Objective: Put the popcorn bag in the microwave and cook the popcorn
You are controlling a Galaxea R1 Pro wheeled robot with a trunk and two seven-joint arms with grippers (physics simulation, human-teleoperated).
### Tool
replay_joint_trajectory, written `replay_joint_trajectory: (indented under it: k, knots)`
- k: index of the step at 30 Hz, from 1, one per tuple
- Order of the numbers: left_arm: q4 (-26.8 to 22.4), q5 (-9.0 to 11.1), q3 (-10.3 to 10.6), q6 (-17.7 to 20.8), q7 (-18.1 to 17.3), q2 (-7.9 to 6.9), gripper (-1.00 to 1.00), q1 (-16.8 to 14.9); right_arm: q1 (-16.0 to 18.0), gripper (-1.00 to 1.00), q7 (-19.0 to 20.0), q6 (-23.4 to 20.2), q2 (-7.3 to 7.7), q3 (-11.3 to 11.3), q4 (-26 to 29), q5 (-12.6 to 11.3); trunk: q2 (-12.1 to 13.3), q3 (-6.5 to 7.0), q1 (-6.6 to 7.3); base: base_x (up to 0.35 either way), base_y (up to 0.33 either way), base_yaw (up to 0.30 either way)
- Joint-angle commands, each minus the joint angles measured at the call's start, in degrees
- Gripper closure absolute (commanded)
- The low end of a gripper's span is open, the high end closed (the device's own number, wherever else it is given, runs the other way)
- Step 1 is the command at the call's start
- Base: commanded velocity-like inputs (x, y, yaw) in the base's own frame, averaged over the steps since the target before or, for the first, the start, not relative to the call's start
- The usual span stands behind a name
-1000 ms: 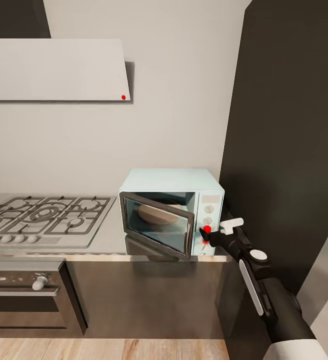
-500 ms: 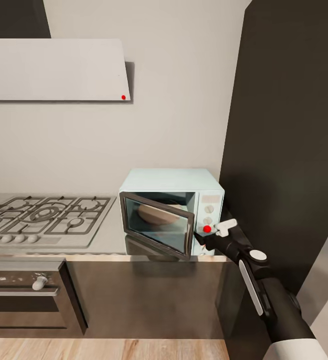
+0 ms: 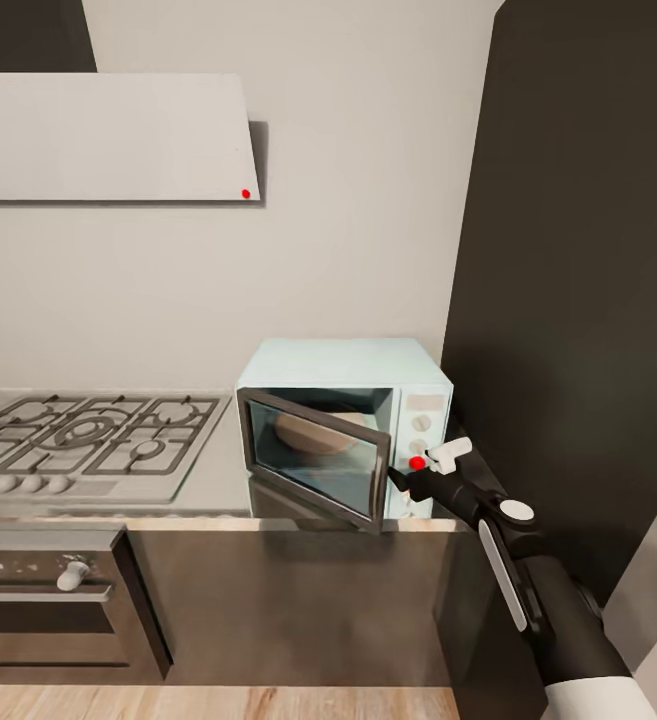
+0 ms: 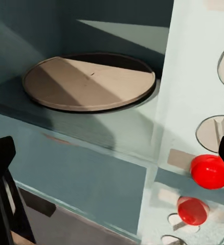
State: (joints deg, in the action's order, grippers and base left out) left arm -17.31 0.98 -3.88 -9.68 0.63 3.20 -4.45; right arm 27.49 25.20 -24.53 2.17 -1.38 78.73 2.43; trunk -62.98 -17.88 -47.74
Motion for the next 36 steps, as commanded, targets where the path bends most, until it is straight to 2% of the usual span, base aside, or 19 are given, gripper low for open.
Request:
replay_joint_trajectory:
  k: [1, 10, 12, 14, 22, 36]
  knots:
    - [0.03, 0.09, -0.32, -0.19, -0.05, 0.05, -1.0, -0.04, 0.04, -1.0, 0.2, -0.25, 0.03, -0.02, 0.08, 0.25, -0.04, -0.07, -0.01, 0.035, 0.0, 0.0]
    - [0.02, 0.1, -0.31, -0.18, -0.07, 0.05, -1.0, -0.04, 0.02, -1.0, 0.95, -0.25, 0.03, -0.12, 0.09, 0.16, -0.04, -0.07, -0.01, 0.006, 0.0, 0.0]
    - [0.04, 0.09, -0.29, -0.19, -0.06, 0.05, -1.0, -0.05, 0.07, -1.0, 5.82, -0.25, 0.03, -0.07, 0.04, 0.25, -0.04, -0.07, -0.01, 0.0, 0.0, 0.0]
    - [0.04, 0.09, -0.3, -0.18, -0.04, 0.05, -1.0, -0.05, 0.04, -1.0, 8.57, -0.32, 0.03, -0.09, 0.09, 0.28, -0.04, -0.07, -0.01, 0.0, 0.0, 0.0]
    - [0.01, 0.07, -0.31, -0.17, -0.04, 0.05, -1.0, -0.05, 0.09, -1.0, 15.26, -0.34, 0.03, -0.11, 0.34, 0.37, -0.04, -0.07, -0.01, 0.0, 0.0, 0.0]
    - [0.03, 0.16, -0.34, -0.17, -0.02, 0.05, -1.0, -0.09, -0.07, -1.0, 15.81, -0.43, -0.18, -0.98, 0.45, 0.25, -0.04, -0.07, -0.01, -0.065, 0.031, 0.0]
